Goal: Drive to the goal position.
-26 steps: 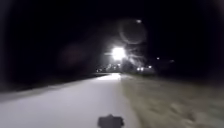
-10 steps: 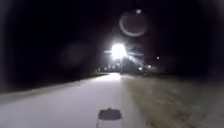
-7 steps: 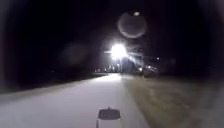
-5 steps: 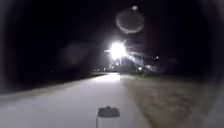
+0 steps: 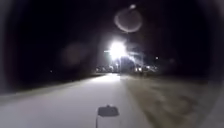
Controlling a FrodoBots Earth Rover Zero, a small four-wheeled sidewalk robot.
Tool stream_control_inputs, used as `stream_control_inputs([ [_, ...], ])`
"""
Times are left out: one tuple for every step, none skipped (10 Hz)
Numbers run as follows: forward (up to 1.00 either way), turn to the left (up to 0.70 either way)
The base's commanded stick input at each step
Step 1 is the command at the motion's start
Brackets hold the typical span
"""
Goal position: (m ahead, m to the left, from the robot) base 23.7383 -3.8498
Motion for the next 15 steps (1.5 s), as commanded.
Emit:
stream_control_inputs([
  [1.0, 0.0],
  [1.0, 0.0],
  [1.0, 0.0],
  [1.0, 0.0],
  [1.0, 0.0],
  [1.0, 0.0],
  [1.0, 0.0],
  [1.0, 0.0],
  [1.0, 0.0],
  [1.0, 0.0],
  [1.0, 0.0],
  [1.0, 0.0],
  [1.0, 0.0],
  [1.0, 0.0],
  [1.0, 0.0],
])
